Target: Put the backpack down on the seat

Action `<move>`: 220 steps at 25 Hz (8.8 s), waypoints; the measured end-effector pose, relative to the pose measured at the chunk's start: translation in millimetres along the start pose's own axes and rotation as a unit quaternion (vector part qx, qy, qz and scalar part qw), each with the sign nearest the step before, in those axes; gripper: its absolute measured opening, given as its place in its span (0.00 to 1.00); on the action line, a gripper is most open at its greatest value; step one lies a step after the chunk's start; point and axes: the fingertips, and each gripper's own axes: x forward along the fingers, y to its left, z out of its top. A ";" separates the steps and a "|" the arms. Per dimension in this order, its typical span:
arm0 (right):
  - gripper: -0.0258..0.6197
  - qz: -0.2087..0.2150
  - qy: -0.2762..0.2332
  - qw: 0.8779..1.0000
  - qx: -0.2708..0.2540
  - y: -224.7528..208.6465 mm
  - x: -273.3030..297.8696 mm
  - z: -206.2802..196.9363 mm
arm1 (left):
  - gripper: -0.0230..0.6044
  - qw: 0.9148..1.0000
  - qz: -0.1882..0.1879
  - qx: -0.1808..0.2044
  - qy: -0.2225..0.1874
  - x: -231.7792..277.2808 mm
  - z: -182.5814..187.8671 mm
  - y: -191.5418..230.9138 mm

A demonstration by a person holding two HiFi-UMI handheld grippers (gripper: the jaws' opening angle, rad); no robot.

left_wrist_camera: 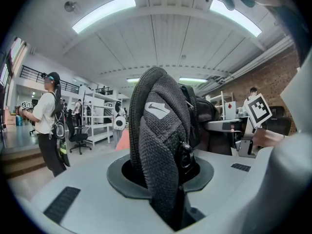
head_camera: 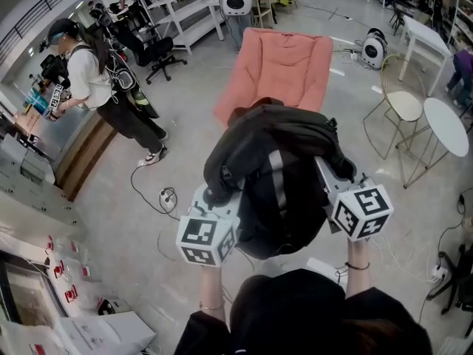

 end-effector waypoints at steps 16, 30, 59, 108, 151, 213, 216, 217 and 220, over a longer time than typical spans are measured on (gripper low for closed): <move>0.22 -0.014 0.012 1.000 0.011 -55.3 149.8 -8.0 | 0.24 1.000 -0.012 -0.020 0.013 131.5 -4.6 95.5; 0.22 -0.045 0.004 0.999 0.024 -96.8 248.3 -5.6 | 0.24 0.999 -0.040 -0.006 0.014 228.4 7.0 163.4; 0.22 -0.068 0.045 0.995 0.062 -221.1 450.9 -26.7 | 0.24 0.996 -0.056 -0.039 0.057 447.4 -0.3 266.9; 0.22 -0.142 0.190 0.962 0.138 -435.7 755.1 -206.1 | 0.24 0.963 -0.145 -0.103 0.204 831.8 -151.7 402.9; 0.26 -0.138 0.247 0.947 0.150 -534.9 892.7 -281.2 | 0.31 0.949 -0.090 -0.140 0.268 968.9 -208.2 459.2; 0.06 -0.085 0.051 0.994 0.055 -393.5 687.0 -37.4 | 0.06 0.997 -0.059 -0.015 0.050 717.0 14.5 419.4; 0.06 -0.087 0.031 0.995 0.049 -394.0 669.2 -26.8 | 0.06 0.998 -0.057 -0.012 0.032 706.5 24.0 415.9; 0.06 -0.089 0.025 0.995 0.048 -393.6 663.5 -22.7 | 0.06 0.998 -0.057 -0.012 0.025 703.2 28.4 415.1; 0.06 -0.094 0.006 0.995 0.043 -389.7 649.6 -10.2 | 0.06 0.998 -0.058 -0.016 0.004 693.2 44.6 414.7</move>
